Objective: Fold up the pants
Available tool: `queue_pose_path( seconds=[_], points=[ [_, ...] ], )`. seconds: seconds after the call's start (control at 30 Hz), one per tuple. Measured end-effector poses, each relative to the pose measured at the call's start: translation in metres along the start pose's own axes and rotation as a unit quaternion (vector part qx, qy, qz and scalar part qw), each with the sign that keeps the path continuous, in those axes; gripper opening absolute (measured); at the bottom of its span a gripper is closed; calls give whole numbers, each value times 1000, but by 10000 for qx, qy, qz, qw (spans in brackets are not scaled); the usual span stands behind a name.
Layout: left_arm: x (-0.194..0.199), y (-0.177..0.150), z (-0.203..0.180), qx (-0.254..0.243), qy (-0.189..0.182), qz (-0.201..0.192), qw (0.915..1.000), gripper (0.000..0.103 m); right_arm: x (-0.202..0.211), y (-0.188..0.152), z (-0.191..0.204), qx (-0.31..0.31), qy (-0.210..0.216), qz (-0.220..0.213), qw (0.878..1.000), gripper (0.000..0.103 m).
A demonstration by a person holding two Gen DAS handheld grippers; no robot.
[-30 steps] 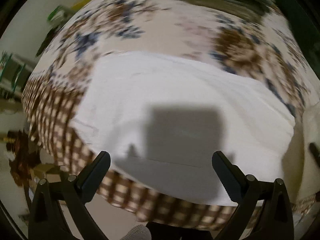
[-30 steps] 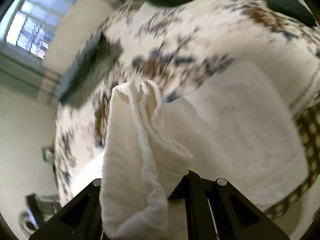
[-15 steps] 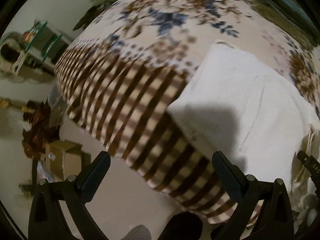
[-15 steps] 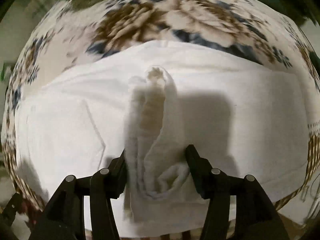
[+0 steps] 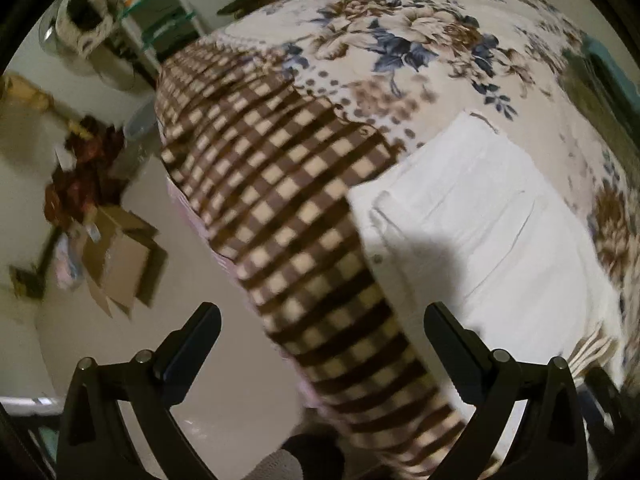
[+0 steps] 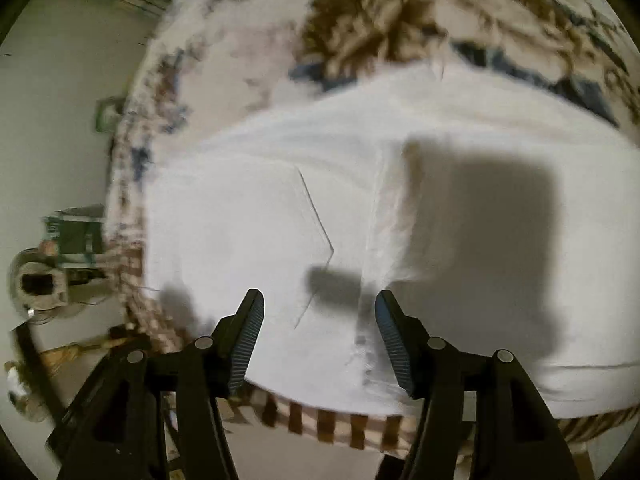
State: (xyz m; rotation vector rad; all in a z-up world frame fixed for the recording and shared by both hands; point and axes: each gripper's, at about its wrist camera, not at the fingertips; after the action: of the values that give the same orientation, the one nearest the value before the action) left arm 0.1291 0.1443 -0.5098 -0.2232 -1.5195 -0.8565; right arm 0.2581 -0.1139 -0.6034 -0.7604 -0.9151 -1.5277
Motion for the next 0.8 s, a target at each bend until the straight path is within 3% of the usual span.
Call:
queue_pose_path(
  seconds=[0.13, 0.2, 0.3, 0.37, 0.43, 0.47, 0.5, 0.53, 0.67, 0.73, 0.8],
  points=[
    [-22, 6, 0, 592, -567, 82, 9966, 103, 35, 9, -52, -148, -347, -135, 9992, 61],
    [-39, 12, 3, 947, -876, 118, 9916, 103, 43, 15, -77, 65, -1131, -137, 9935, 61],
    [-65, 20, 5, 1389, -1342, 255, 9808, 97, 52, 22, -111, 196, -1725, -214, 9846, 61],
    [-84, 25, 3, 1588, -1579, 359, 9739, 87, 54, 24, -132, 20, -1874, -171, 9821, 61],
    [-89, 28, 0, 1628, -1869, 255, 9684, 48, 54, 24, -148, -137, -1989, -109, 9799, 61],
    [-89, 31, -2, 1587, -1802, 213, 9705, 45, 53, 22, -150, -134, -2013, -109, 9794, 61],
    [-86, 33, -3, 1560, -1838, 132, 9704, 31, 53, 19, -152, -95, -2033, -113, 9790, 61],
    [-81, 35, -3, 1490, -1873, 47, 9709, 26, 55, 18, -154, -62, -2066, -121, 9783, 61],
    [-58, 45, -2, 1157, -2112, -219, 9703, 21, 50, 8, -147, 147, -2216, -100, 9750, 61],
    [-70, 45, 2, 1034, -2094, 16, 9723, 25, 49, 0, -141, 190, -2238, 2, 9744, 61],
    [-78, 42, 13, 1226, -2217, 279, 9670, 28, 49, -2, -141, 205, -2244, 94, 9742, 61]
  ],
)
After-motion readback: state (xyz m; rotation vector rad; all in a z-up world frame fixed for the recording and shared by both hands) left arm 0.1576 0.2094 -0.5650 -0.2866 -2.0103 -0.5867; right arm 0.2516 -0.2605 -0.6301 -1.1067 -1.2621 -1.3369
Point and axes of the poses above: each gripper's, at about its wrist camera, not at the fingertips, and x roughly against the way its jaws point, z to its left, y to its top, and after that the axes turned 7 degrees about -z, right-handed
